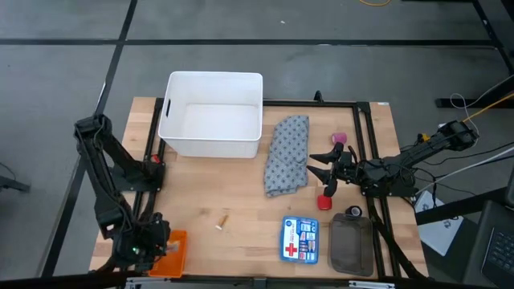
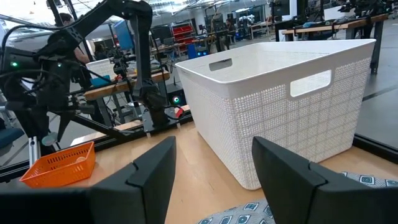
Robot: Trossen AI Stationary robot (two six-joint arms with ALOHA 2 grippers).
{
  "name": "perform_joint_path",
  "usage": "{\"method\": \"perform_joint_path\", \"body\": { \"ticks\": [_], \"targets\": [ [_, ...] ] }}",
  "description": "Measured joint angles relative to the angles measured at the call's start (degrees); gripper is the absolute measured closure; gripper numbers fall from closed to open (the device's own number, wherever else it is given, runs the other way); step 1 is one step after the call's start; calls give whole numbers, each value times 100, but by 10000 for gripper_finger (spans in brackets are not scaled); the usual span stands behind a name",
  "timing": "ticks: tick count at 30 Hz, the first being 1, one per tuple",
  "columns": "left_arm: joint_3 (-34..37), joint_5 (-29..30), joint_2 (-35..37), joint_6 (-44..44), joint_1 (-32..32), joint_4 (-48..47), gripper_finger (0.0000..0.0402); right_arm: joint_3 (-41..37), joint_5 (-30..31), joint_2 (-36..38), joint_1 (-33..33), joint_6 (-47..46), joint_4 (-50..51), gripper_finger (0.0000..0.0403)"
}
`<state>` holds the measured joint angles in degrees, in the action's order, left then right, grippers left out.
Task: Pick & place medical supplies in basket/bin
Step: Put the blue pill bottle into the orange bin, then put the yellow pill bottle into the orange bin
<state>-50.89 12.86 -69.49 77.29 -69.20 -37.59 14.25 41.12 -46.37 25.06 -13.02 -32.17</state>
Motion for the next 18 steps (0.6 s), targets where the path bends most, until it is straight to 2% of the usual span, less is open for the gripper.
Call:
{"method": "perform_joint_path", "body": {
  "ticks": [8, 18],
  "targets": [
    [0, -298, -379, 247, 84, -44, 297, -1, -2, 0, -1, 0, -1, 191],
    [-2, -348, -400, 258, 150, -395, 245, 1, 0, 0, -2, 0, -1, 191]
  ]
}}
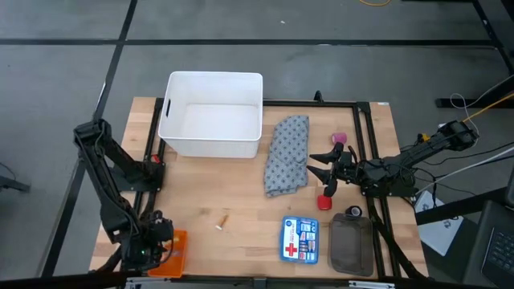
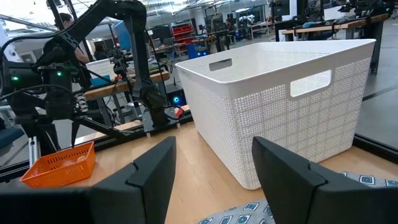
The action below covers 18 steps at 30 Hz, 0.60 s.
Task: Pick & place medical supplies in basket/bin
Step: Put the yellow pill bottle into the orange bin
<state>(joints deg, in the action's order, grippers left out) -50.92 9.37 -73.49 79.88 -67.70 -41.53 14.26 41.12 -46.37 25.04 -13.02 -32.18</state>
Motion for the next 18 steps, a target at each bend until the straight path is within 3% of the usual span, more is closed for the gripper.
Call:
{"method": "perform_joint_path", "body": {
  "ticks": [8, 18],
  "targets": [
    [-2, 6, 0, 2, 2, -47, 216, -2, 0, 0, 0, 0, 1, 191],
    [-2, 103, 0, -108, 2, -47, 210, -1, -1, 0, 0, 0, 0, 191]
  ]
}}
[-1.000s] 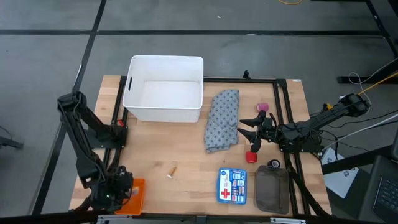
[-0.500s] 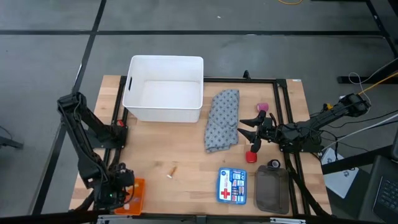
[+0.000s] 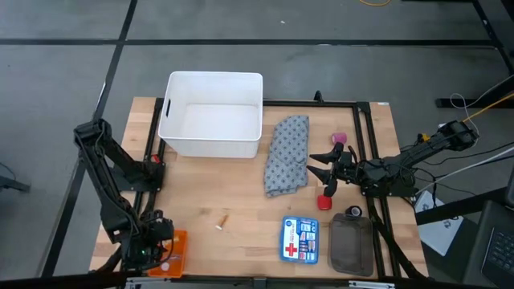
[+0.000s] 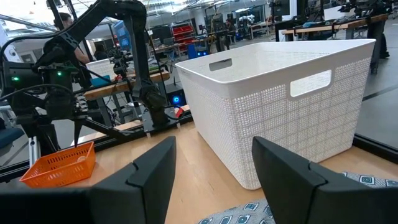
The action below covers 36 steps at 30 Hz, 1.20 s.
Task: Pick & place medical supplies in basket/bin
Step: Put the yellow pill bottle into the orange bin
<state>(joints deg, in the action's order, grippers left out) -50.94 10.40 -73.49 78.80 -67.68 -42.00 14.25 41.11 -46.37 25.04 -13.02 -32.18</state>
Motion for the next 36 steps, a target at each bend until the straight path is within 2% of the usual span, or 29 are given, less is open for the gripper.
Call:
{"method": "perform_joint_path", "body": {
  "ticks": [7, 14, 20, 25, 30, 36],
  "targets": [
    [0, 395, 11, -516, 139, -7, 210, -1, 1, 0, 1, 0, 0, 191],
    [-2, 963, 85, -1142, 1120, 52, 210, 0, 1, 0, 1, 0, 0, 191],
    [-2, 835, 85, -927, 2283, 445, 210, -1, 1, 0, 2, 0, 0, 191],
    [-4, 281, 85, -1092, 2995, 601, 210, -1, 1, -2, 1, -24, -34, 191],
    [-4, -38, 85, -1100, 3336, 613, 210, -1, -5, -2, 2, -157, -192, 191],
    [-4, 101, 85, -617, 3540, 652, 210, 1, -384, -17, 2, -153, -79, 191]
  ]
}}
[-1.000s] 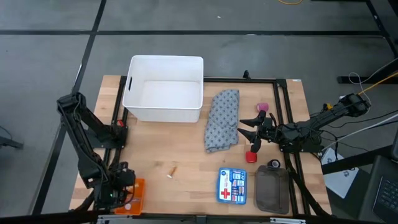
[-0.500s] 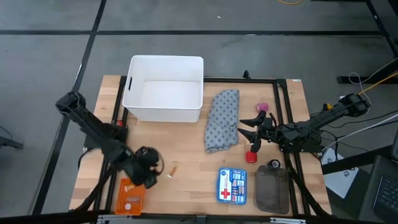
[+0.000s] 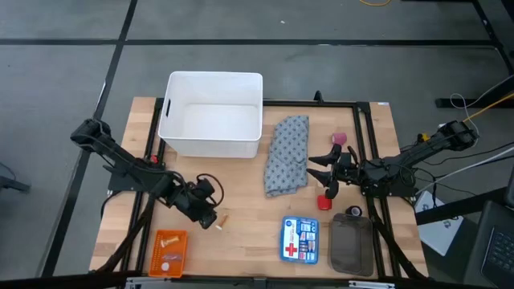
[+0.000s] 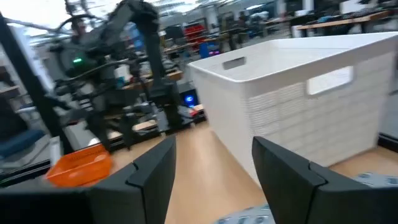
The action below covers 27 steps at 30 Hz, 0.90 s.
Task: Pick & place medical supplies in basket/bin
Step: Put the yellow pill bottle into the orange bin
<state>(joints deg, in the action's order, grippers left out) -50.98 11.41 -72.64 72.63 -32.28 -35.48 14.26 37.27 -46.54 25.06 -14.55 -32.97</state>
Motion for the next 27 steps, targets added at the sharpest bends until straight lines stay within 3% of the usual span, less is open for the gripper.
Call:
{"method": "perform_joint_path", "body": {
  "ticks": [5, 11, 27],
  "targets": [
    [0, 104, -210, 358, 60, 478, 210, 0, -369, -27, 0, 300, 35, 191],
    [-162, 82, -898, 889, 45, 1044, 210, -1, -392, -27, 0, 742, 67, 191],
    [-2735, -27, -3096, 2047, -27, -1343, 210, 0, -1382, -27, -2, 924, 520, 191]
  ]
}}
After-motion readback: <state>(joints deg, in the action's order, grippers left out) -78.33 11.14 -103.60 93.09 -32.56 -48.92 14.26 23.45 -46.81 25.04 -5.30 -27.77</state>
